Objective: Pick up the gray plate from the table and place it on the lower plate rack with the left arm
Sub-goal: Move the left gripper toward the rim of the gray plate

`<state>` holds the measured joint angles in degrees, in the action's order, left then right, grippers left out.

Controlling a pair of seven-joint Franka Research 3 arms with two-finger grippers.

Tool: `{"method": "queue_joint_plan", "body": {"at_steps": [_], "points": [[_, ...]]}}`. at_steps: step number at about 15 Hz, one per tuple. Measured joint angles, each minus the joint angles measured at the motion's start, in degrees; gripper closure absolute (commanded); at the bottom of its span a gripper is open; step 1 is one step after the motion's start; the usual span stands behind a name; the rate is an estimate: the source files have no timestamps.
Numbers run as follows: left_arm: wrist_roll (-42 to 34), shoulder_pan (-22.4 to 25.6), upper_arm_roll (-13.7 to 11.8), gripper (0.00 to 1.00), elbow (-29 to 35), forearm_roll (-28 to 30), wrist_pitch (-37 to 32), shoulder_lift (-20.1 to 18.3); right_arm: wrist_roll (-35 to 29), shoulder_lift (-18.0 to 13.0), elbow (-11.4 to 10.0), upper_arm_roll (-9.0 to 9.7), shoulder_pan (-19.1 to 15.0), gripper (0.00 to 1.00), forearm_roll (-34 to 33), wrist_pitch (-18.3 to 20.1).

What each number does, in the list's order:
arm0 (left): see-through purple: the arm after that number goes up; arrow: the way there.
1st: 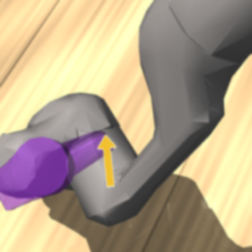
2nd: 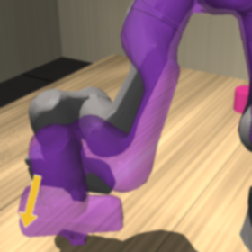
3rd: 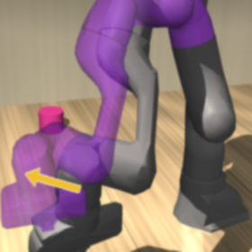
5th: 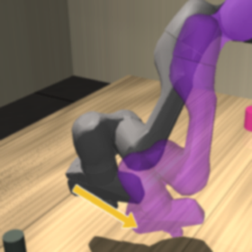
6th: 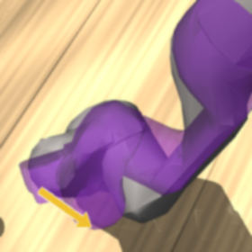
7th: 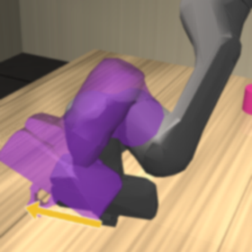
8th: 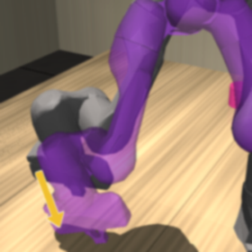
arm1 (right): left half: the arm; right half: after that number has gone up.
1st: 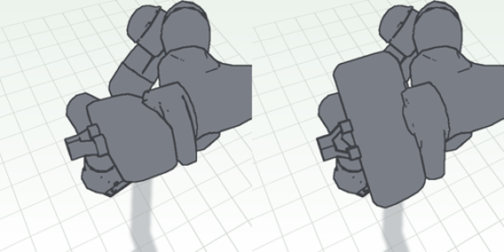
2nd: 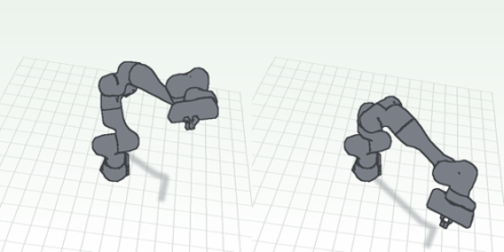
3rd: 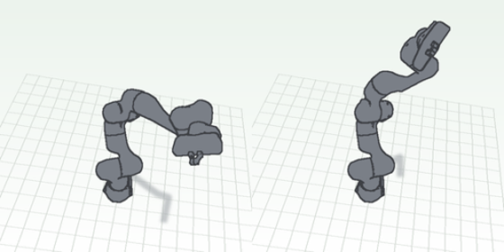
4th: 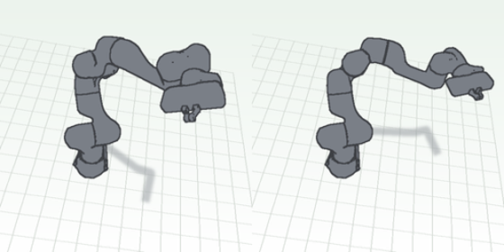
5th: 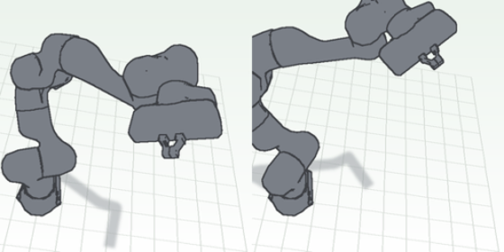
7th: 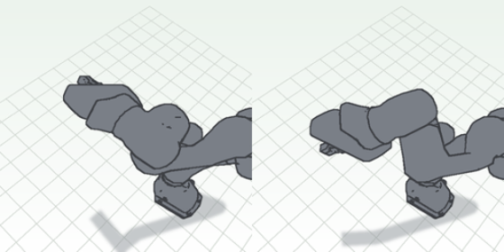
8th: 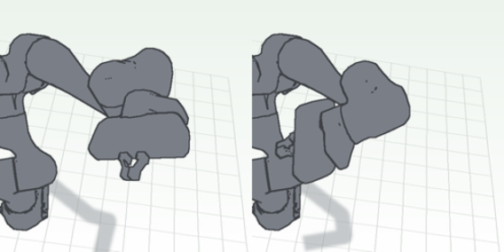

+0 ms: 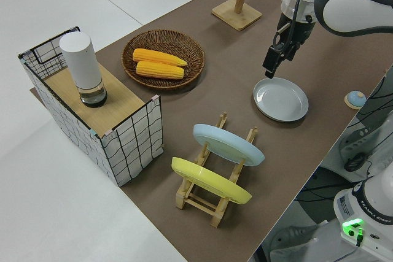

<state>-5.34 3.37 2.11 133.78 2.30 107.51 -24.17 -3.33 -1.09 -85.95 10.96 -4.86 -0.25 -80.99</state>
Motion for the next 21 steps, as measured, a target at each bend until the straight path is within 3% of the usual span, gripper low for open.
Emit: {"method": "queue_joint_plan", "body": {"at_steps": [11, 21], "points": [[1.40, -0.08, 0.23, 0.01, 12.24, 0.02, 14.42, -0.37, 0.00, 0.00, 0.00, 0.00, 0.00, 0.011, 0.00, 0.00], [3.27, -2.17, 0.57, 0.01, 17.74, 0.08, 23.16, 0.58, 0.00, 0.00, 0.00, 0.00, 0.00, 0.013, 0.00, 0.00]]}}
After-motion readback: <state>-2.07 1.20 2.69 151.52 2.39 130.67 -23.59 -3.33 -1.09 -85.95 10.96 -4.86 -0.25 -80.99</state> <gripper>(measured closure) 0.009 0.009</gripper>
